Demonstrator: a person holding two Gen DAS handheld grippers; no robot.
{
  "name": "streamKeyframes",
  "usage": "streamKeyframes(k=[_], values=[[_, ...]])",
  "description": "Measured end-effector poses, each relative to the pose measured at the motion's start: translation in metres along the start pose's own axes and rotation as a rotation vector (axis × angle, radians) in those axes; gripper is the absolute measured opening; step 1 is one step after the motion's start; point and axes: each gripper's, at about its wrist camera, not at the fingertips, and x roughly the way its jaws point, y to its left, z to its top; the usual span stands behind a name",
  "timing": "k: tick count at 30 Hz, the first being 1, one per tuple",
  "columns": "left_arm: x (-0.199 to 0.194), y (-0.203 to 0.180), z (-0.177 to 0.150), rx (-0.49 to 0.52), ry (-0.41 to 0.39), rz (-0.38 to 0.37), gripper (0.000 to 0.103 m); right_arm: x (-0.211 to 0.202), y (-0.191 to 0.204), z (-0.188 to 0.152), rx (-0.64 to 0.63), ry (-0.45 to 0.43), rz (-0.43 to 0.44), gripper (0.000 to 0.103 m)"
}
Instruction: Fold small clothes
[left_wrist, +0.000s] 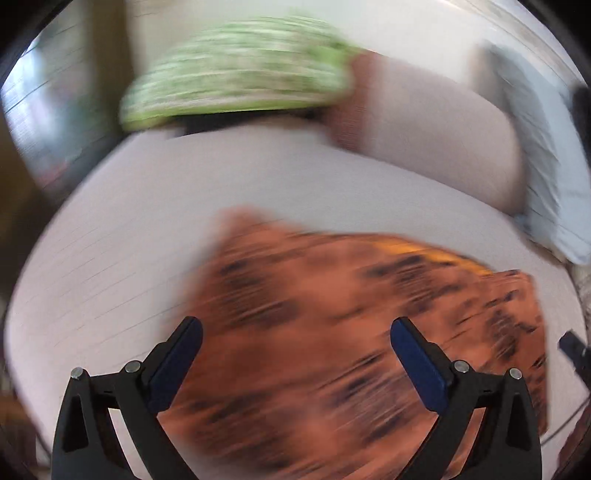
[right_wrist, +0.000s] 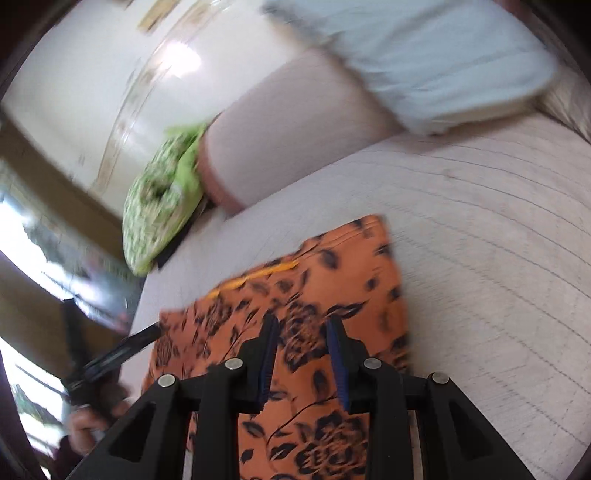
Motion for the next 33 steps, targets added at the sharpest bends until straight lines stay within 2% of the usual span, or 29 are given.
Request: streamKeyframes(k=[2, 4, 5, 6, 8, 9, 11, 12, 13, 14, 16, 18, 23, 25, 27, 28, 30, 32, 33], values=[[-0.026, 0.067, -0.031, -0.087, 0.019, 0.049, 0.102, 0.007, 0.018, -0.01, -0.045, 0.029, 0.009, 0.03], [-0.043, 0.115, -0.067, -0.194, 0.053, 0.072, 0.102, 0.015, 0.034, -0.021, -0.086, 0.057, -0.001, 0.03], [-0.05, 0.127, -0.083, -0.238, 0.071, 0.062, 0.102, 0.019, 0.041, -0.027, -0.106, 0.071, -0.009, 0.03], [-0.05, 0.142, -0.1, -0.31, 0.105, 0.018, 0.102, 0.024, 0.047, -0.034, -0.118, 0.085, -0.012, 0.03], [-0.044, 0.156, -0.121, -0.427, 0.137, -0.072, 0.102, 0.032, 0.051, -0.046, -0.109, 0.117, -0.012, 0.03], [-0.041, 0.156, -0.126, -0.454, 0.147, -0.097, 0.102, 0.037, 0.049, -0.053, -0.089, 0.143, -0.009, 0.03], [-0.028, 0.142, -0.131, -0.465, 0.176, -0.152, 0.102, 0.052, 0.042, -0.072, -0.025, 0.245, -0.011, 0.03], [-0.021, 0.13, -0.13, -0.458, 0.18, -0.18, 0.102, 0.064, 0.036, -0.086, 0.007, 0.351, -0.024, 0.03], [-0.015, 0.124, -0.127, -0.452, 0.177, -0.194, 0.102, 0.067, 0.032, -0.098, 0.019, 0.4, -0.033, 0.03], [-0.014, 0.115, -0.122, -0.449, 0.17, -0.209, 0.102, 0.058, 0.033, -0.103, 0.015, 0.359, -0.024, 0.03], [-0.005, 0.096, -0.111, -0.462, 0.16, -0.249, 0.102, 0.044, 0.034, -0.11, 0.035, 0.368, -0.019, 0.03], [0.005, 0.084, -0.103, -0.483, 0.147, -0.267, 0.102, 0.021, 0.028, -0.116, 0.087, 0.316, 0.059, 0.03], [0.039, 0.069, -0.098, -0.533, 0.233, -0.181, 0.101, -0.022, 0.036, -0.105, 0.014, 0.101, 0.059, 0.031], [0.038, 0.067, -0.099, -0.559, 0.182, -0.161, 0.101, -0.024, 0.039, -0.101, -0.008, 0.07, 0.056, 0.031], [0.037, 0.06, -0.095, -0.535, 0.145, -0.195, 0.101, -0.019, 0.043, -0.097, -0.024, 0.074, 0.052, 0.031], [0.039, 0.055, -0.093, -0.517, 0.136, -0.217, 0.099, -0.014, 0.046, -0.095, -0.035, 0.082, 0.048, 0.031], [0.044, 0.046, -0.087, -0.476, 0.123, -0.215, 0.071, -0.007, 0.051, -0.093, -0.06, 0.085, 0.04, 0.031], [0.051, 0.04, -0.086, -0.448, 0.113, -0.187, 0.061, -0.004, 0.057, -0.09, -0.083, 0.081, 0.052, 0.031], [0.052, 0.039, -0.086, -0.442, 0.097, -0.182, 0.06, -0.005, 0.06, -0.089, -0.097, 0.074, 0.059, 0.031]])
